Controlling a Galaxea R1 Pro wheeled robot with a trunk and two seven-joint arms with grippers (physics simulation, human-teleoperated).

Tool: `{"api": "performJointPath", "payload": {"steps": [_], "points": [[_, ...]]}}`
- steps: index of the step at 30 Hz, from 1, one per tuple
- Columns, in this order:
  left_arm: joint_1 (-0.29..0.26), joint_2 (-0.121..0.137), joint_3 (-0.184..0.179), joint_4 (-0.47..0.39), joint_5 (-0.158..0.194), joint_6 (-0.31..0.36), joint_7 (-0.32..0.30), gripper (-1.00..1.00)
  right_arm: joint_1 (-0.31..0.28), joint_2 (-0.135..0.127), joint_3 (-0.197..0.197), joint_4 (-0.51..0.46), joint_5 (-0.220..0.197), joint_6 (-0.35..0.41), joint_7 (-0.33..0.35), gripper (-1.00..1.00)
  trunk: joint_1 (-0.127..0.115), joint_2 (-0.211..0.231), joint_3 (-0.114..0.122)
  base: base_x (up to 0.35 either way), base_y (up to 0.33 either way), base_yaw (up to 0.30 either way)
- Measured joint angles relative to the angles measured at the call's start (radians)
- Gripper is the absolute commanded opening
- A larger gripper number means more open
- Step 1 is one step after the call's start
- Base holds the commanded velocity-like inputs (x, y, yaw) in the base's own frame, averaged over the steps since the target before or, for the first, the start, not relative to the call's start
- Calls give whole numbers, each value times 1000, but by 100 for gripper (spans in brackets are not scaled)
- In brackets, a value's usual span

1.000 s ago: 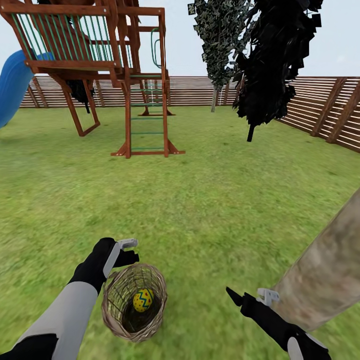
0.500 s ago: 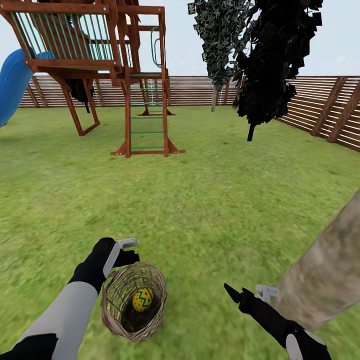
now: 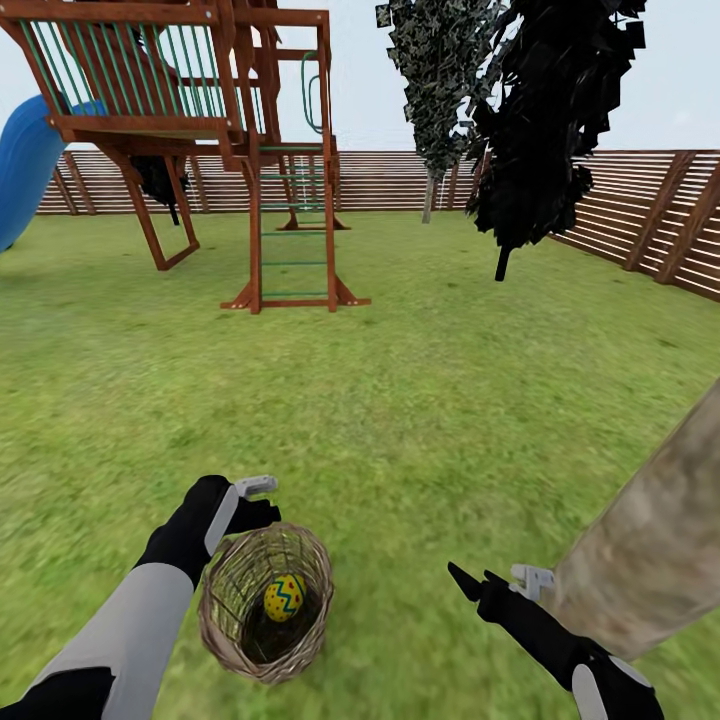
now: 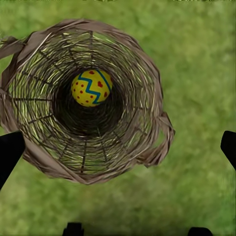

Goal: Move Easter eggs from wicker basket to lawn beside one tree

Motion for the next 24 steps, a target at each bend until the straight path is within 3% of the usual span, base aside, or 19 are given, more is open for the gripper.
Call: {"api": "performJointPath", "payload": {"steps": [7,12,18,24], "points": [[0,0,-2,0,-4,-20,-1,100,0,1,8,-2,-1,-1,5,100,27,-49,-22,0,0,0],[0,0,-5,0,-5,-23,-1,100,1,0,16,-8,-2,3,55,100,46,-84,-38,0,0,0],[0,0,-7,0,-5,-24,-9,100,1,0,13,-38,-3,65,142,100,69,-126,-56,0,0,0],[0,0,-10,0,-5,-24,-11,100,4,0,15,-59,-3,78,181,100,92,-168,-75,0,0,0]]}}
